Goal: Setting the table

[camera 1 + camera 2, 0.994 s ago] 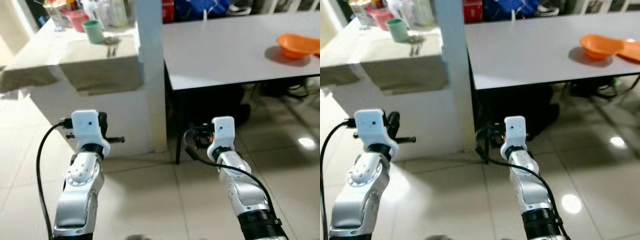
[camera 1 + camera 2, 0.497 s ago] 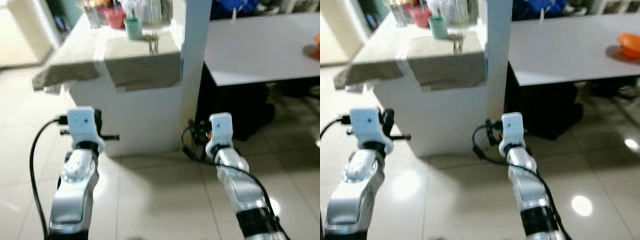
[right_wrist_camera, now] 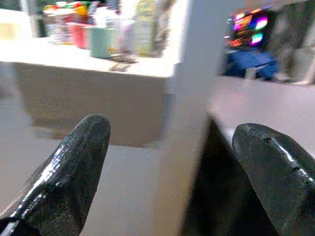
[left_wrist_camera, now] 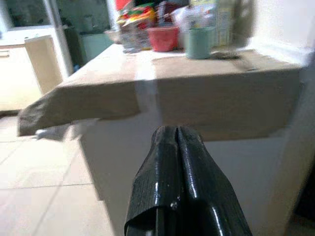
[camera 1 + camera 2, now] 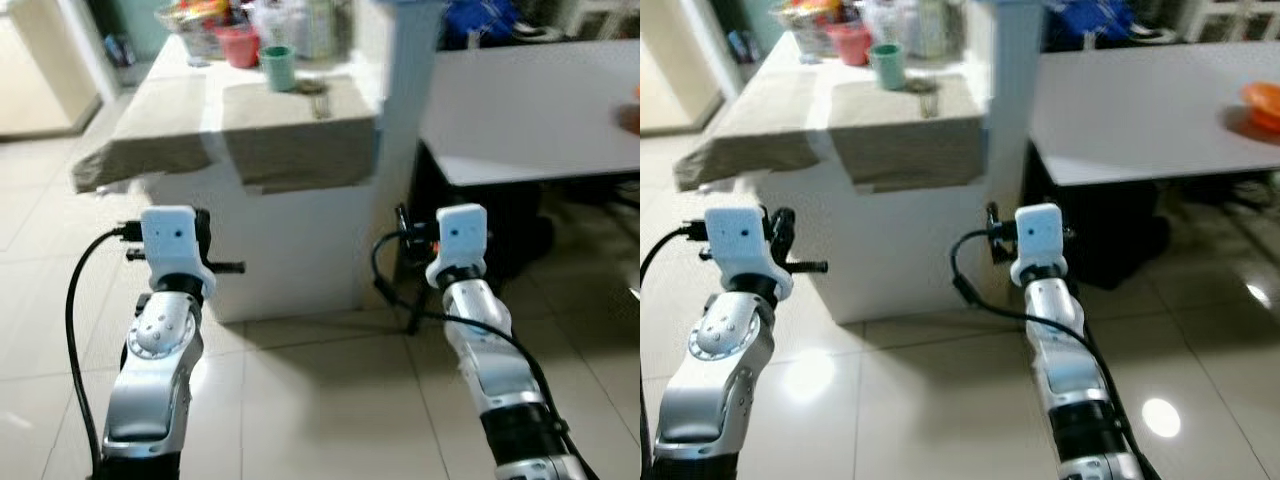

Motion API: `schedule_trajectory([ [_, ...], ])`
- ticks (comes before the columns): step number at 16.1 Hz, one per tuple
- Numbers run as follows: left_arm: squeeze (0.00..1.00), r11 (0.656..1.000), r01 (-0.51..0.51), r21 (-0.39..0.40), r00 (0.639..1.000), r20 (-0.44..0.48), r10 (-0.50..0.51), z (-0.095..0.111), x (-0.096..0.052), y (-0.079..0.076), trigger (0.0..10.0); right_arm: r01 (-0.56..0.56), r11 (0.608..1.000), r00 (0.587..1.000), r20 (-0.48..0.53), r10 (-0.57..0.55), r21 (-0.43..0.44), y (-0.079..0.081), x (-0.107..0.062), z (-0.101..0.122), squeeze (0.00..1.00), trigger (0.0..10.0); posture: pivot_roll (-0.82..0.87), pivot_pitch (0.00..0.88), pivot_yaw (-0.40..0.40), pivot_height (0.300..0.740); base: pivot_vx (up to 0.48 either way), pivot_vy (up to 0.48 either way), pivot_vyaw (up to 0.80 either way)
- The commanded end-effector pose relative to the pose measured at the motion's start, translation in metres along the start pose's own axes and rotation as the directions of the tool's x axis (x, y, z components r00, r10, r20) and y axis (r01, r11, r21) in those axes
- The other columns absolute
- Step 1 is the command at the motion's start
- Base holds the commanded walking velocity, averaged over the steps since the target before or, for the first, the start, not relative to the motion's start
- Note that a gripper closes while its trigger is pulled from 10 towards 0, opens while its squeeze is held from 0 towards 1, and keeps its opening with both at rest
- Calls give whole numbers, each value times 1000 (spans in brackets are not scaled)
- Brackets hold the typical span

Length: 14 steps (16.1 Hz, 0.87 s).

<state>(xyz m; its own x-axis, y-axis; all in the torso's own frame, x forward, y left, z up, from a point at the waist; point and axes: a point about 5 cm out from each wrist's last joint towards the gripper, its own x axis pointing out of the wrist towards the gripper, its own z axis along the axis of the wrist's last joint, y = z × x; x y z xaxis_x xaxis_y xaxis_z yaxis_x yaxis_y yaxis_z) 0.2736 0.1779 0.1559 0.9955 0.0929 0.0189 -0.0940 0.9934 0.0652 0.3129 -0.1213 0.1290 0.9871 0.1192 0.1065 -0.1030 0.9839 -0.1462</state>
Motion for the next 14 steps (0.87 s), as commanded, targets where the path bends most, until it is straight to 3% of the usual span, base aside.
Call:
schedule_trajectory([
  [1,0,1000,2,0,1000,-10,-2,-1,3,1,10000,-18,1000,1000,11,18,-1,6,-1,1,0,10000,-72,0,70,740,424,0,0],
  [9,0,1000,0,-28,1000,-15,-1,0,5,1,10000,-31,999,999,11,32,-11,10,-1,-2,0,10000,-74,0,72,740,423,0,0],
  [10,1000,997,-43,-57,999,-30,42,-2,6,8,10000,-33,999,999,1,33,-13,10,-1,-4,0,10000,-72,0,75,740,0,0,0],
  [14,1000,997,-61,-50,998,-33,59,-2,6,12,10000,-35,999,999,-6,35,-15,11,-2,-7,0,10000,-72,0,77,740,0,0,0],
])
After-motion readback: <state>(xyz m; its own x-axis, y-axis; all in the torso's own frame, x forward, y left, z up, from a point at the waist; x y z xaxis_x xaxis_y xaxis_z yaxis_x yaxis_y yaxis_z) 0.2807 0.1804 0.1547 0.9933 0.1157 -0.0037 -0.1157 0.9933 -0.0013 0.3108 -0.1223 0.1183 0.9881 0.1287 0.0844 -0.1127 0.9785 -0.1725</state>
